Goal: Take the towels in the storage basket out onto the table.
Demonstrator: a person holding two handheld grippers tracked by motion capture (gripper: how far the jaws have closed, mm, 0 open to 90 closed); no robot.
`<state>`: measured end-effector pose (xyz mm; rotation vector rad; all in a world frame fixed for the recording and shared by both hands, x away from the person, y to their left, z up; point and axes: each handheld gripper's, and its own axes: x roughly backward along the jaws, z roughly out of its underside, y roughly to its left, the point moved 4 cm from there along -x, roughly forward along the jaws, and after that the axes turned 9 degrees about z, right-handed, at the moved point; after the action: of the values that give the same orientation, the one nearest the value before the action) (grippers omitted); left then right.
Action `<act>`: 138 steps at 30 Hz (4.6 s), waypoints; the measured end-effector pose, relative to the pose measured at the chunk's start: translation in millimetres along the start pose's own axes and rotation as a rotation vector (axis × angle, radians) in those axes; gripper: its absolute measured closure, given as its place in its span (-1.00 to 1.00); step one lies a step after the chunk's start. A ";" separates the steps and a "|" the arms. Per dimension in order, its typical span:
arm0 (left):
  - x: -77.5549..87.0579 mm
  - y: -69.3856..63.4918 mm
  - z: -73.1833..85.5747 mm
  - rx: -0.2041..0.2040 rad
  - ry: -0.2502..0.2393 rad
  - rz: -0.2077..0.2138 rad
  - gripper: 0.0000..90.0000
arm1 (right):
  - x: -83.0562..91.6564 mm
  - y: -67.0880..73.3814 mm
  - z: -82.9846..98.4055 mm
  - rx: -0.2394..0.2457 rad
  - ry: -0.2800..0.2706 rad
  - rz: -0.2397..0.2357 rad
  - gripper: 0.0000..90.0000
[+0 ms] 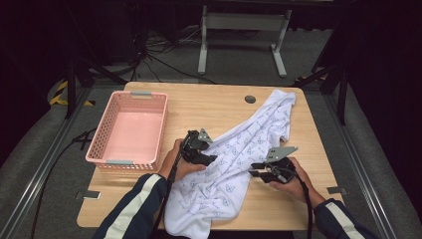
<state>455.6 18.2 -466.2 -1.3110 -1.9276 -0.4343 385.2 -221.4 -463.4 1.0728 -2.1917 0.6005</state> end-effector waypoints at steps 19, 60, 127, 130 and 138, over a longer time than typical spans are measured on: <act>8.7 25.9 22.1 0.150 0.134 -0.081 0.94 | 20.7 -8.5 44.0 -0.031 0.161 0.053 0.88; -6.9 48.0 -3.1 0.191 0.016 -0.196 0.96 | 30.8 -122.3 70.3 -0.338 0.191 0.484 0.39; 38.3 -68.1 75.5 -0.126 0.022 0.138 0.44 | -20.9 -216.5 -15.6 -0.299 0.108 0.373 0.86; 28.2 -61.7 69.3 -0.138 0.035 0.123 0.43 | -21.4 -193.8 -34.8 -0.234 0.035 0.283 0.86; 13.4 -46.0 63.9 -0.090 0.008 0.113 0.40 | -43.9 -108.0 -54.5 0.006 0.044 0.058 0.85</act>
<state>386.6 48.6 -492.6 -1.4656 -1.8354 -0.4735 512.0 -225.0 -441.9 0.9928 -2.1902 0.6501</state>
